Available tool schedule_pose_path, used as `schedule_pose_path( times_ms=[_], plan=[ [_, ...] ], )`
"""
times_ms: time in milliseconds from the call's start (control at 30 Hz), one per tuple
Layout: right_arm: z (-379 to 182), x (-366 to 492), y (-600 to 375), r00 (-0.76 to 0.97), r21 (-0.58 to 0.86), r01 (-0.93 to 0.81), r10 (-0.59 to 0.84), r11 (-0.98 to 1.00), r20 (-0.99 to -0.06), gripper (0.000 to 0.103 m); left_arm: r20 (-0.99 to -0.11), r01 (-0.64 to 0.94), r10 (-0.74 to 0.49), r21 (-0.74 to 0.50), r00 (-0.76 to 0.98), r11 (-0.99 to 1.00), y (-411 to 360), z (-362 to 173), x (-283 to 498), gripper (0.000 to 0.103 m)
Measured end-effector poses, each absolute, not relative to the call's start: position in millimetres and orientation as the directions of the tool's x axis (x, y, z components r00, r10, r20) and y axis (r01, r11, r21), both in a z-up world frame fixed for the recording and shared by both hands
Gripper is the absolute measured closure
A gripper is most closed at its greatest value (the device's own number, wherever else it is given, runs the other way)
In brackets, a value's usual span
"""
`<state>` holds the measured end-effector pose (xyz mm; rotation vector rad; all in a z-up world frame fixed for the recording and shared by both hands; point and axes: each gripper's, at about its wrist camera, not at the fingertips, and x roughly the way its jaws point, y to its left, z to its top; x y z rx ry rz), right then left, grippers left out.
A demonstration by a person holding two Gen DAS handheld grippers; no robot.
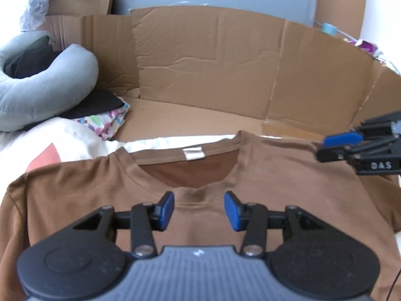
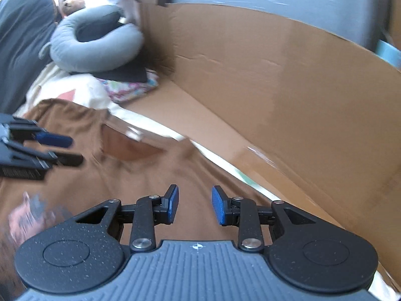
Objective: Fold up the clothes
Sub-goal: 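Move both tools back over the flattened shirt, right tool closing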
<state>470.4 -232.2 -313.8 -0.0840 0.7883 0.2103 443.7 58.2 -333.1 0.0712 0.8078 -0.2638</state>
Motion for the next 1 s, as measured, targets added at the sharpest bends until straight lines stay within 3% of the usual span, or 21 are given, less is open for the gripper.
schedule_pose_path(
  times_ms=[400, 1000],
  plan=[
    [-303.1, 384.1, -335.9, 0.685, -0.006, 0.002, -0.006, 1.0, -0.729, 0.066, -0.743, 0.239, -0.219, -0.081, 0.633, 0.968, 54.6, -333.8, 420.8, 0.056],
    [-340.5, 351.2, -412.1, 0.595, -0.07, 0.171, -0.159, 0.983, -0.788, 0.067, -0.79, 0.109, -0.203, -0.171, 0.579, 0.979, 77.9, -342.8, 382.8, 0.056]
  ],
)
